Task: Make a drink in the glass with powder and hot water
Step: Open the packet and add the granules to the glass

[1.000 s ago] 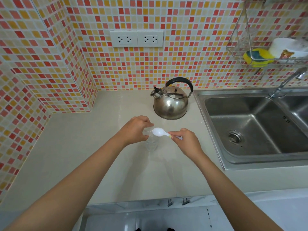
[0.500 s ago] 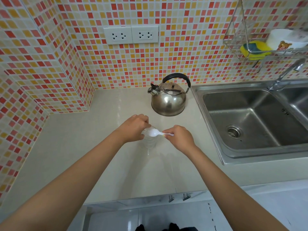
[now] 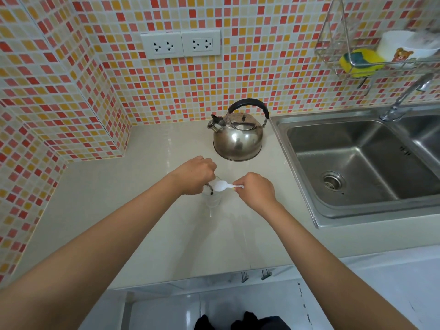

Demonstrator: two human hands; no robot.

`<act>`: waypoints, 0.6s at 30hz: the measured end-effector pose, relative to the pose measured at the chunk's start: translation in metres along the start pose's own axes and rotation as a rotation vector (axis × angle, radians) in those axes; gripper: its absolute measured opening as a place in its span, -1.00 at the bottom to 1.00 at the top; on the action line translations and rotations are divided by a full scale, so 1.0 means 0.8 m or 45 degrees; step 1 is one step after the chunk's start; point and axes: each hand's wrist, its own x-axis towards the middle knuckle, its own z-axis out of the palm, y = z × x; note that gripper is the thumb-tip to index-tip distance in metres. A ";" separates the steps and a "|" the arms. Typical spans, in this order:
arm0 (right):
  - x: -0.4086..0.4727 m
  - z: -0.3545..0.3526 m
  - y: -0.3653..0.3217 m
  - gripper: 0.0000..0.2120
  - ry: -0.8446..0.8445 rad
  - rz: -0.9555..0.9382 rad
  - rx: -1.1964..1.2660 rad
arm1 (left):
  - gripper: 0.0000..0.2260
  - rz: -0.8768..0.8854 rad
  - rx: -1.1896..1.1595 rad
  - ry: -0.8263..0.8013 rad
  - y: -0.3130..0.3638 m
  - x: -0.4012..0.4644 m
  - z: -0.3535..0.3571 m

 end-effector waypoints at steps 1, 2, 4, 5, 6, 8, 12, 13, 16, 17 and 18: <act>0.000 -0.001 -0.001 -0.79 -0.004 0.006 -0.017 | -0.74 0.022 0.043 -0.024 0.002 0.003 -0.003; -0.001 -0.001 -0.003 -0.79 -0.006 0.009 -0.029 | -0.76 0.044 0.087 -0.044 0.003 0.006 -0.005; -0.002 -0.003 -0.005 -0.79 -0.007 0.006 -0.058 | -0.80 0.082 0.161 -0.071 0.006 0.011 -0.009; -0.002 -0.004 -0.006 -0.80 -0.009 0.004 -0.076 | -0.82 0.099 0.192 -0.085 0.008 0.013 -0.011; -0.003 -0.005 -0.007 -0.80 -0.010 0.002 -0.097 | -0.84 0.114 0.219 -0.101 0.010 0.016 -0.014; -0.003 -0.007 -0.011 -0.81 -0.013 0.003 -0.141 | -0.86 0.137 0.260 -0.141 0.014 0.021 -0.018; -0.003 -0.012 -0.018 -0.82 -0.029 0.000 -0.182 | -0.82 0.133 0.256 -0.226 0.018 0.029 -0.023; -0.004 -0.013 -0.018 -0.82 -0.029 0.001 -0.188 | -0.82 0.133 0.264 -0.231 0.018 0.030 -0.023; -0.005 -0.014 -0.018 -0.83 -0.028 0.021 -0.184 | -0.81 0.164 0.329 -0.216 0.019 0.031 -0.023; -0.004 -0.014 -0.018 -0.83 -0.029 0.024 -0.177 | -0.80 0.193 0.350 -0.216 0.020 0.031 -0.023; -0.004 -0.014 -0.018 -0.83 -0.030 0.023 -0.172 | -0.78 0.218 0.369 -0.221 0.022 0.032 -0.023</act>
